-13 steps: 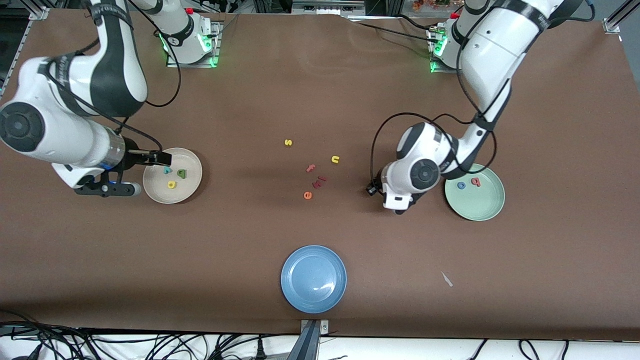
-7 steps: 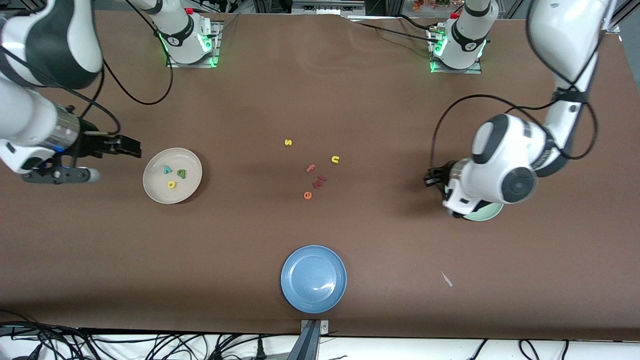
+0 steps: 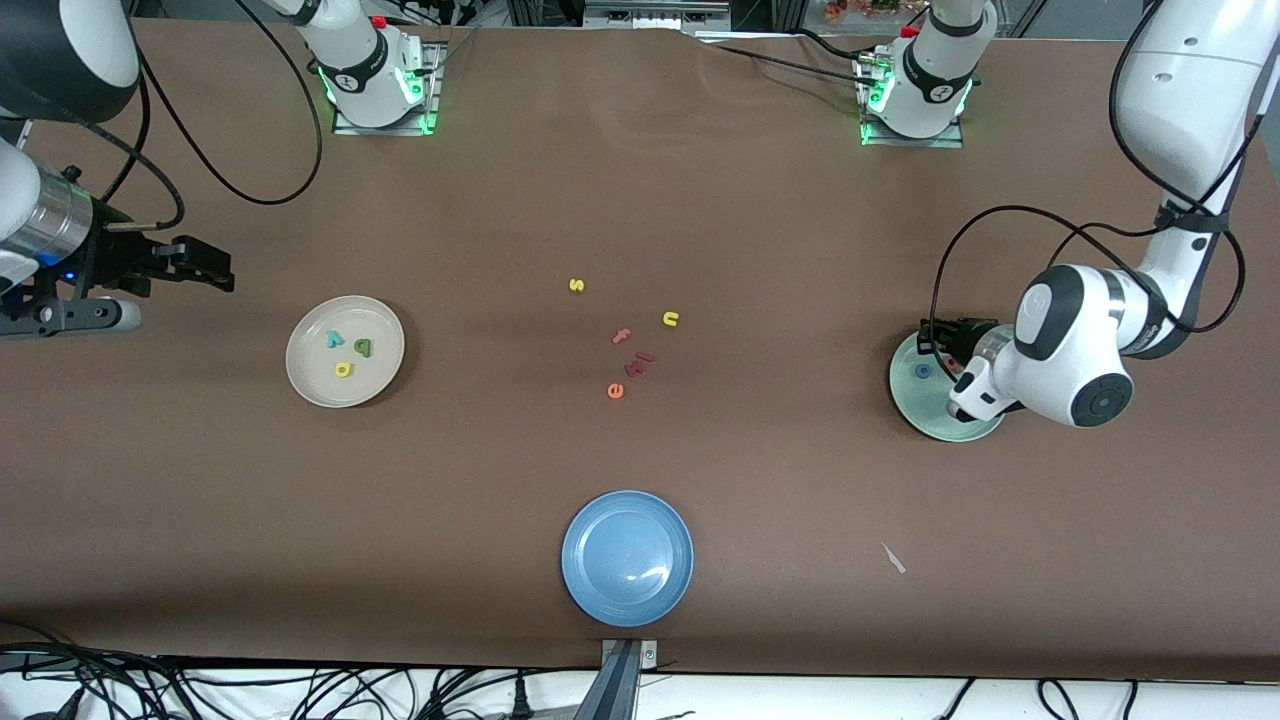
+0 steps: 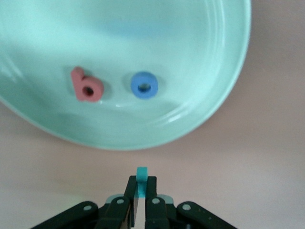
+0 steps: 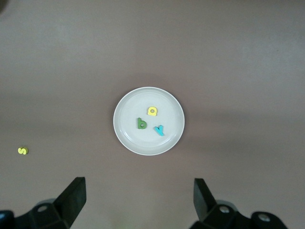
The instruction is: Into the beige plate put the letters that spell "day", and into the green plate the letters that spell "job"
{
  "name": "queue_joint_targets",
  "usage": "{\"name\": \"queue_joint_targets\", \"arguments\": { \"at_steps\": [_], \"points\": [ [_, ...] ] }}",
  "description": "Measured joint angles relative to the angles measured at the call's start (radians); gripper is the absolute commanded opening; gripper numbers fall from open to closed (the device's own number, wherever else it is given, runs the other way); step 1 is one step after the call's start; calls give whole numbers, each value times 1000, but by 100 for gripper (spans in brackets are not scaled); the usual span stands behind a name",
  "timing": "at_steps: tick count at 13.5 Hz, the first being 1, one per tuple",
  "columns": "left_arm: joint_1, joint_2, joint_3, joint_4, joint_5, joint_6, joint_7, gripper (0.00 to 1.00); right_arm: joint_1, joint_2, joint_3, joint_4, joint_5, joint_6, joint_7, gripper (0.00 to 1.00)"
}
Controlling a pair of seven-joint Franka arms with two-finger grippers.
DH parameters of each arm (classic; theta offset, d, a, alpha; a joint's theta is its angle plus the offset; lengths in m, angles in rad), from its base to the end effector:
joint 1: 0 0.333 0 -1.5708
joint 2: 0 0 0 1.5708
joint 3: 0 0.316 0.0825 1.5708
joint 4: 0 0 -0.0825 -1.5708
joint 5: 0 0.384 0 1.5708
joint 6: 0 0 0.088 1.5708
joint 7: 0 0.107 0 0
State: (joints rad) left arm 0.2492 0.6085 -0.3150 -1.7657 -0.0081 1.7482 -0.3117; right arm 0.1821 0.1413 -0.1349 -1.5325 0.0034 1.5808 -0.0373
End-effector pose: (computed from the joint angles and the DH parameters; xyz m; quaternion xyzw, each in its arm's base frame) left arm 0.5858 -0.0311 0.2037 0.9439 0.1177 -0.3061 0.0397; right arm 0.5931 0.0335 0.5628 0.9980 0.0423 -0.0458 0.0080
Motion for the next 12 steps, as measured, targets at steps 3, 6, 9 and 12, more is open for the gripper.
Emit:
{"name": "queue_joint_targets", "arguments": {
  "at_steps": [3,6,9,12],
  "points": [
    [7,17,0,2,1,19,25,100,-57,-35,21,-22,-1,74,1,100],
    [27,11,-1,30,1,20,49,100,-156,-107,106,-119,1,118,1,100],
    [35,-38,-9,90,1,20,59,100,-186,-169,141,-200,6,140,1,100],
    [31,-129,-26,170,1,19,59,100,-188,-175,148,-210,6,148,5,100]
  ]
}}
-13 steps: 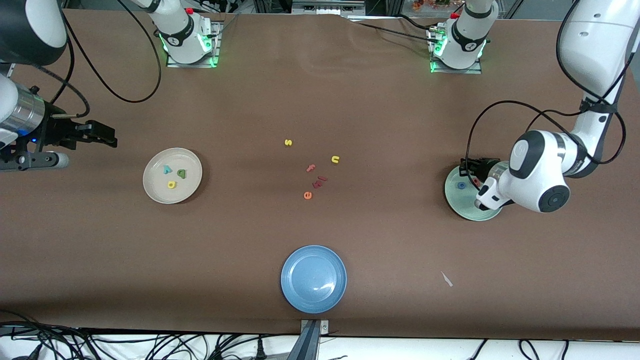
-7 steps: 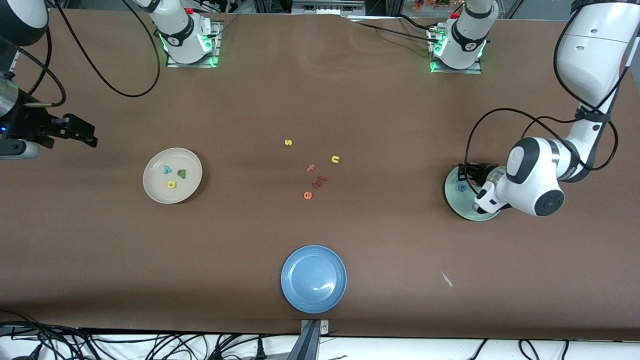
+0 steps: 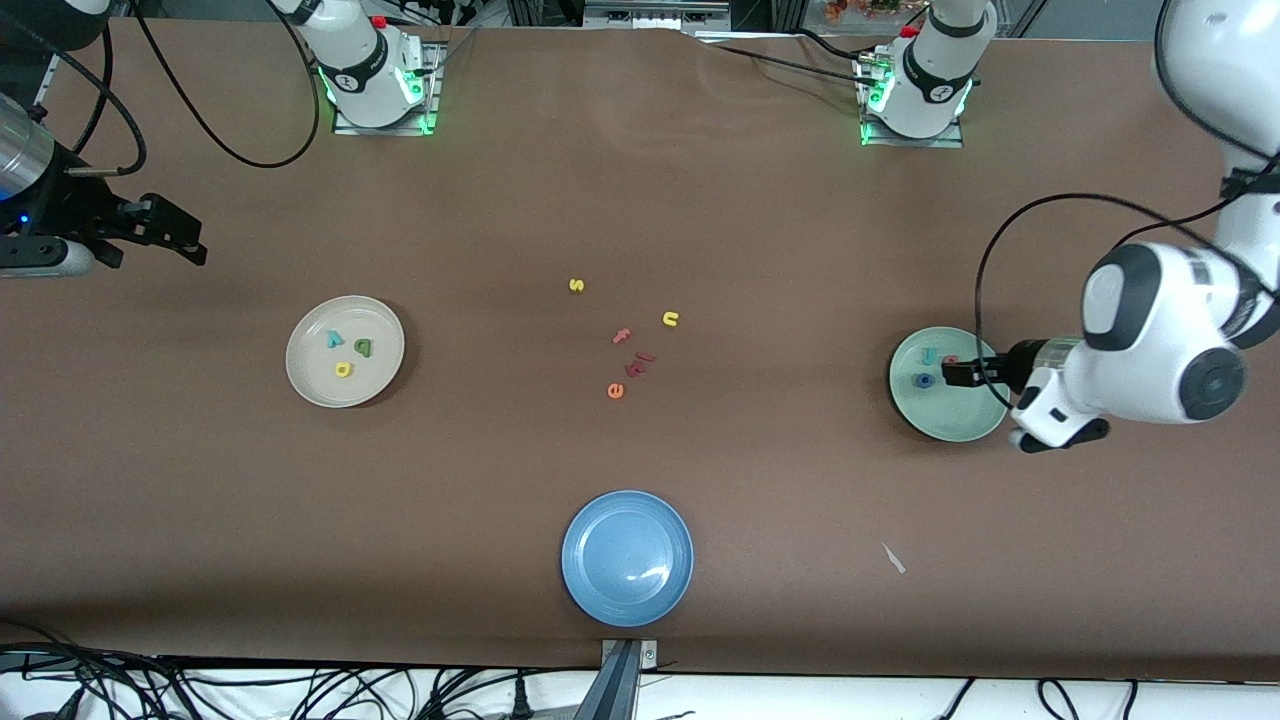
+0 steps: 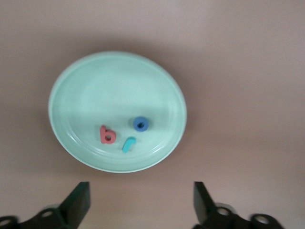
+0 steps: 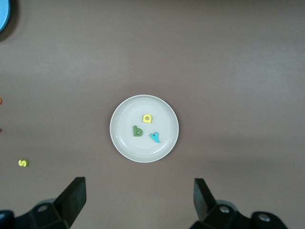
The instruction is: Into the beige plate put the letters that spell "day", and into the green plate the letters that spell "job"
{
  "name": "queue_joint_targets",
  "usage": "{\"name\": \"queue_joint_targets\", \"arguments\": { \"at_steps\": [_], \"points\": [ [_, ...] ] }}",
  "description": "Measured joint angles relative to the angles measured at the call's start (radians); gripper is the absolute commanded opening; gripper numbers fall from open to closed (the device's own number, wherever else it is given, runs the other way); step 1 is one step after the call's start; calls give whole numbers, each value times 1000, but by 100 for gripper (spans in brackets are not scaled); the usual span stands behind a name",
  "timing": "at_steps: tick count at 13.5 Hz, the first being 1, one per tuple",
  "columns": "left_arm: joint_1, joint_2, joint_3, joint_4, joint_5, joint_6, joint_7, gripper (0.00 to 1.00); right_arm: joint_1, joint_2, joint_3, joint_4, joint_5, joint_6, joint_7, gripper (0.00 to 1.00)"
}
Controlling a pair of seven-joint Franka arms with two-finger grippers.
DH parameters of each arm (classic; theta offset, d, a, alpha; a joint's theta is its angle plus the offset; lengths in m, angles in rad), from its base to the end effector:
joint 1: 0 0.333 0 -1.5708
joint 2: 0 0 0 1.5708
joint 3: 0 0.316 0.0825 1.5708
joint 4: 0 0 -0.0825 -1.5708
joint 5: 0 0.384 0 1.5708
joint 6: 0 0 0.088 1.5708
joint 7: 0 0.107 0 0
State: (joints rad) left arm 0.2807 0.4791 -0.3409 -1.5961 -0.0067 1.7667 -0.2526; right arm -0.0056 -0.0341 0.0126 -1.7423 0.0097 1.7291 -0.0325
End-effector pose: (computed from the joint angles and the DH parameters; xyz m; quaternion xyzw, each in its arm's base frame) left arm 0.6460 -0.0138 0.3487 0.9814 0.1026 -0.1512 0.0594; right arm 0.5536 0.0049 0.5756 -0.9998 -0.0190 -0.0105 0.0045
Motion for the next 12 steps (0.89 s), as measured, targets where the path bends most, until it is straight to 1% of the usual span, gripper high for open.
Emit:
{"name": "queue_joint_targets", "arguments": {
  "at_steps": [3,6,8,12],
  "points": [
    [0,-77,-2,103,5,0,0,100,-5,-3,-4,2,0,4,0,100],
    [-9,-120,-7,190,98,-36,0,100,-5,-4,-4,3,0,4,0,100],
    [-38,-123,-11,204,148,-45,-5,100,-5,-6,-4,3,0,5,0,100],
    [-49,-123,-6,234,156,-45,-22,100,-5,-13,-4,3,0,5,0,100]
  ]
}}
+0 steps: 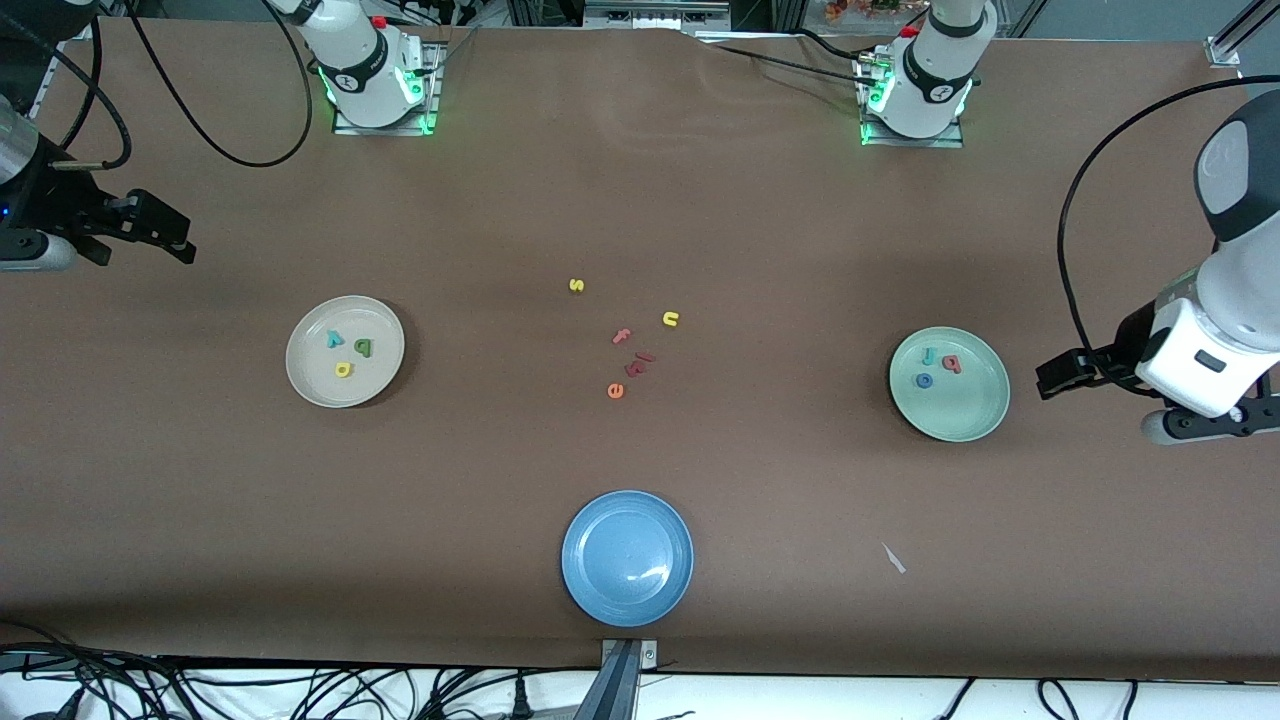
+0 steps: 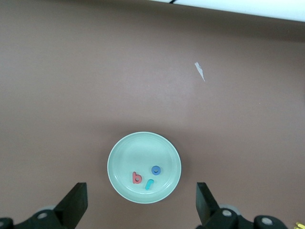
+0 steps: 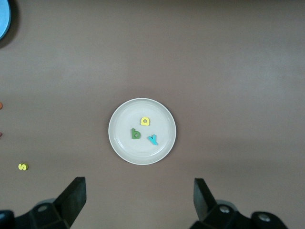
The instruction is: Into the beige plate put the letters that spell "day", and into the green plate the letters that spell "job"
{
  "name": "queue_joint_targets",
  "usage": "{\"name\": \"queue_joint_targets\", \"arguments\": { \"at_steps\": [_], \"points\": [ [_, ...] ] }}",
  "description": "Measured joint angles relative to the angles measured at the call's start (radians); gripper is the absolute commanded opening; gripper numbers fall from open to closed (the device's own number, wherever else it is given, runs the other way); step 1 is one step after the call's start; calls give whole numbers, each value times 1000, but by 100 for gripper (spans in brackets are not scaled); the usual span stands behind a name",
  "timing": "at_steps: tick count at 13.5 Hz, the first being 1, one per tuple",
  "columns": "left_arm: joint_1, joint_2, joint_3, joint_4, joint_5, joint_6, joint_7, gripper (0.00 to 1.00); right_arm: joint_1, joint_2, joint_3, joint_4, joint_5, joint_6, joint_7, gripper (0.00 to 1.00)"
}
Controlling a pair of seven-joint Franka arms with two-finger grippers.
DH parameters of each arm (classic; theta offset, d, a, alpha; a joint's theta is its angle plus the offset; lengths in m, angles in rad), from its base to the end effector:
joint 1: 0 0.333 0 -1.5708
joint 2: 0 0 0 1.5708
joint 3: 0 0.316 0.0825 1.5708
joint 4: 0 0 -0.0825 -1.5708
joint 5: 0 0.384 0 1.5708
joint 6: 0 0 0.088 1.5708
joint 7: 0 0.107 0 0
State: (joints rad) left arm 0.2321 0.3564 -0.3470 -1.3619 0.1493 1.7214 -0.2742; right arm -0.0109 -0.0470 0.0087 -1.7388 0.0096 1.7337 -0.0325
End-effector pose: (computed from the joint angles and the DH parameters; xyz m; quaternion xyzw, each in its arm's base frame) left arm 0.6648 -0.0256 0.5298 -0.9966 -0.0800 -0.0144 0.0120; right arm 0.5511 -0.0002 0.5849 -0.9997 -0.0145 -0.0210 0.0042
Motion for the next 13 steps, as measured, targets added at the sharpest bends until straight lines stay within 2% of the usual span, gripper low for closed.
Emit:
{"name": "queue_joint_targets", "arguments": {
  "at_steps": [5,7,9,12,13],
  "points": [
    [-7,0,0,3,0,0,-57,100,2,0,2,0,2,2,0,100],
    [-43,0,16,4,0,0,-66,100,3,1,3,0,2,3,0,100],
    [-99,0,66,7,0,-2,-72,100,7,1,4,0,2,6,0,100],
    [-229,-8,215,21,-14,-15,-73,100,12,1,3,0,2,6,0,100],
    [-242,-11,240,23,-38,-18,-72,100,12,4,3,0,2,6,0,100]
  ]
}}
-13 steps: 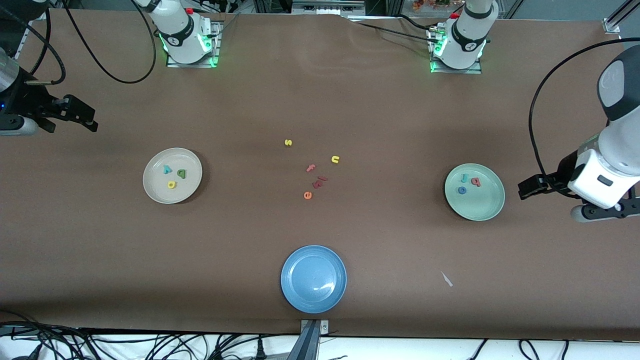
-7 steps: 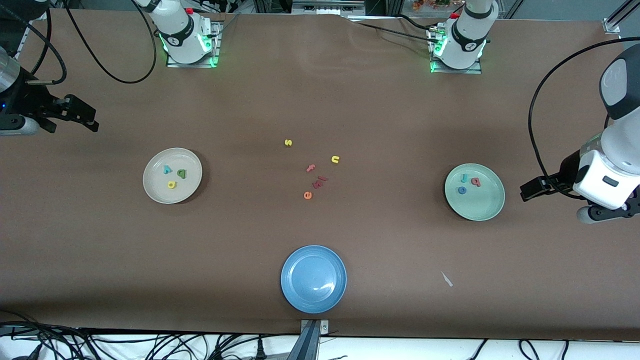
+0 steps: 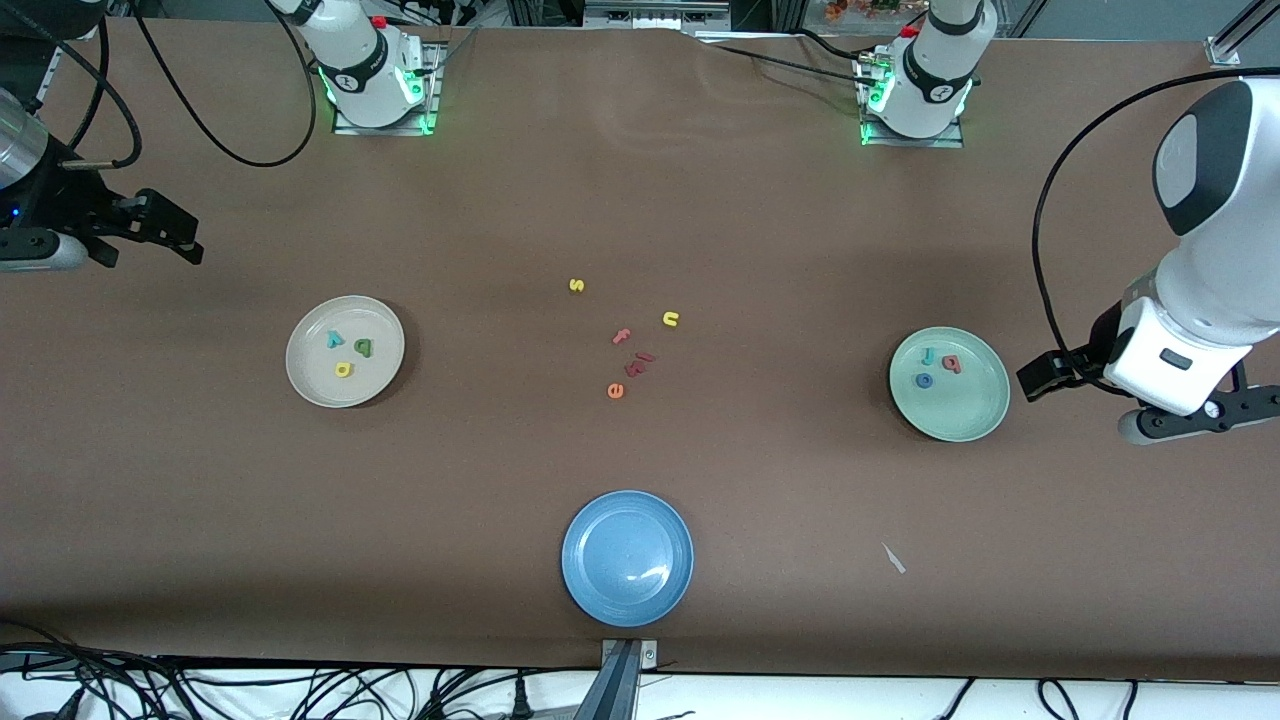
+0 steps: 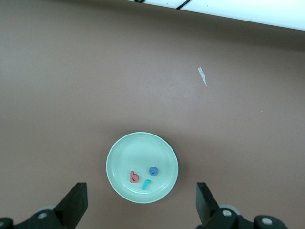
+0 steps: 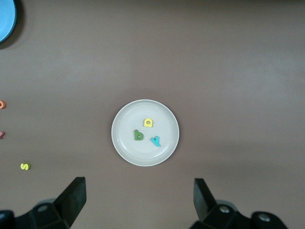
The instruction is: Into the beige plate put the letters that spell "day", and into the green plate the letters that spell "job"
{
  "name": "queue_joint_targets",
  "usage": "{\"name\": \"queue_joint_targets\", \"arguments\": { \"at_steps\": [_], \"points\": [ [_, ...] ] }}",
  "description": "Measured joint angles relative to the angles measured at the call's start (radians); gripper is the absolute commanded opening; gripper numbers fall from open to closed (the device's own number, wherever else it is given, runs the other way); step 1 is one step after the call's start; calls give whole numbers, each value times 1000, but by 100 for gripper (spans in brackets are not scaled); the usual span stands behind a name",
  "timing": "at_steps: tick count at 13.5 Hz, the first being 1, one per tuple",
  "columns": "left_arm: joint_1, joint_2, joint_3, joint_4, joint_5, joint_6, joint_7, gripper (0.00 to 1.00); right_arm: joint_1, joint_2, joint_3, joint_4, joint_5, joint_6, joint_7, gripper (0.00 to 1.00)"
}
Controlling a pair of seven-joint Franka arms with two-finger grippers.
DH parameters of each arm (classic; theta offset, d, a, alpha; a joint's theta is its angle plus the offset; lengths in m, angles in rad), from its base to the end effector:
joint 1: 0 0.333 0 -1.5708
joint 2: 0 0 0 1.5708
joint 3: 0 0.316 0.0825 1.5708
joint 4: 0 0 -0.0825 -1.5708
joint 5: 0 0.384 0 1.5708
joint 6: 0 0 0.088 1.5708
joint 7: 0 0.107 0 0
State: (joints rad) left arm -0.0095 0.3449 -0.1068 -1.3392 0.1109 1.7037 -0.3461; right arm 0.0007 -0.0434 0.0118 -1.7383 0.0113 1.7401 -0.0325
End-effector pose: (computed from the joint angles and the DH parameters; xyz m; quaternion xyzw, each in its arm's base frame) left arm 0.6631 -0.0553 0.5371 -0.9931 -0.1111 -0.0189 0.0336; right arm 0.5527 0.0081 0.5837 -0.9995 -0.0217 -0.0226 0.0051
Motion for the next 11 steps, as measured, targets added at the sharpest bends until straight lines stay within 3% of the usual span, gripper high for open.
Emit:
{"name": "queue_joint_targets", "arguments": {
  "at_steps": [11],
  "points": [
    [9,0,28,0,-38,-2,22,100,6,21,1,4,0,4,0,100]
  ]
}}
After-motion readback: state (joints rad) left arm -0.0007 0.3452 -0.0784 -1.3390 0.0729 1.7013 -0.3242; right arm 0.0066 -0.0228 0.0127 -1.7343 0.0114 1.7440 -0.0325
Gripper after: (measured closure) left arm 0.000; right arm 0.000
